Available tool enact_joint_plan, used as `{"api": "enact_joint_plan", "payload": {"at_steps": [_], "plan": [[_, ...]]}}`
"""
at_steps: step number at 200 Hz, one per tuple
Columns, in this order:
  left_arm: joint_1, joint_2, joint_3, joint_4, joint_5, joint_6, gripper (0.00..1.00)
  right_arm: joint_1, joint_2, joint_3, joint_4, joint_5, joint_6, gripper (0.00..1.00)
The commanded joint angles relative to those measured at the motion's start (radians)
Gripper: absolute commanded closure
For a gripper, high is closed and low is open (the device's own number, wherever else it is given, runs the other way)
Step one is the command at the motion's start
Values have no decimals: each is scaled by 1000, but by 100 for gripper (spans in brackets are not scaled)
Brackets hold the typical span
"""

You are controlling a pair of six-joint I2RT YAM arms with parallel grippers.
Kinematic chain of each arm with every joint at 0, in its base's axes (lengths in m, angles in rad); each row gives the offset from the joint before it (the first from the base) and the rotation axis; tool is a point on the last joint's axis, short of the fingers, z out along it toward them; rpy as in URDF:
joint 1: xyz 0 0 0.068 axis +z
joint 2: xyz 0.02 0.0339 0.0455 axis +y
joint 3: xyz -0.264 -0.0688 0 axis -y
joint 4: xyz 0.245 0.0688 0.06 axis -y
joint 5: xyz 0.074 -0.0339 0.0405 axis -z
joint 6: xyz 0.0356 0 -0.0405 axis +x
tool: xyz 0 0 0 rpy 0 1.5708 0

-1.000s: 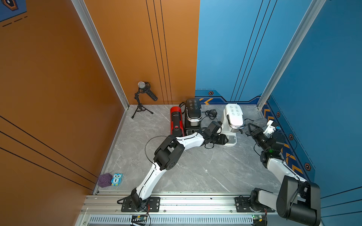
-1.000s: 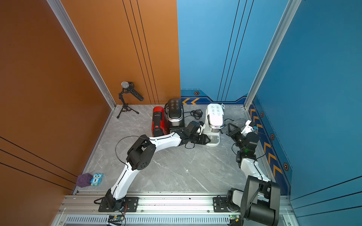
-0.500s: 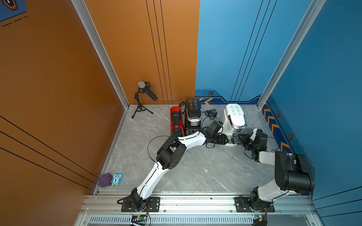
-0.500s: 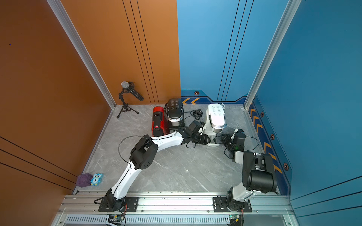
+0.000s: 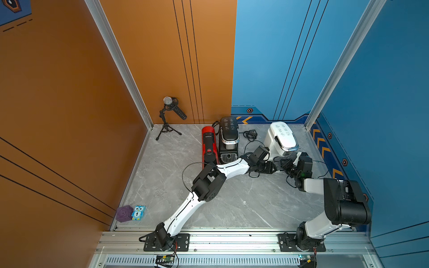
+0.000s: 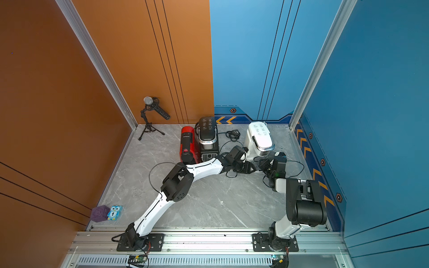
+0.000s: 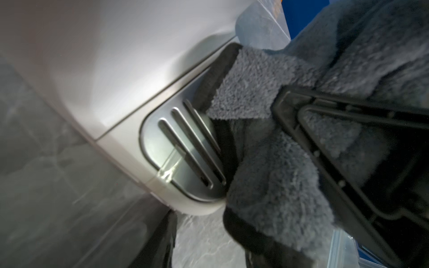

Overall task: Wipe the surface of a coffee machine
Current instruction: Wipe the dirt from the surface of the coffee machine.

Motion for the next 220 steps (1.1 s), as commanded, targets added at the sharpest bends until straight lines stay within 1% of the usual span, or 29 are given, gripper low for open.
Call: {"api": "enact_joint_plan", "payload": {"at_steps": [1, 23, 69, 85, 121, 145, 181, 193, 220], "plan": [[2, 25, 12, 0, 22, -4, 53, 10, 7, -10, -45, -31, 25, 82], [15, -11, -31, 0, 19, 10, 53, -18, -7, -14, -75, -12, 23, 82], [43, -135, -158, -1, -12, 65, 53, -143, -70, -33, -135, -1, 13, 82], [45, -166, -184, -1, 16, 94, 53, -152, -94, -32, -151, -15, 5, 83], [45, -247, -249, -1, -18, 143, 53, -85, -150, -39, -192, 36, -29, 82], [43, -295, -281, 0, -54, 171, 53, -39, -151, -50, -177, 39, -5, 82], [40, -345, -317, 1, -101, 200, 53, 85, -119, -35, -155, 77, 16, 81], [42, -356, -325, 1, -111, 206, 53, 94, -87, -33, -131, 74, 27, 81], [46, -370, -348, 0, -117, 207, 53, 68, -41, -43, -85, 74, 42, 81]]}}
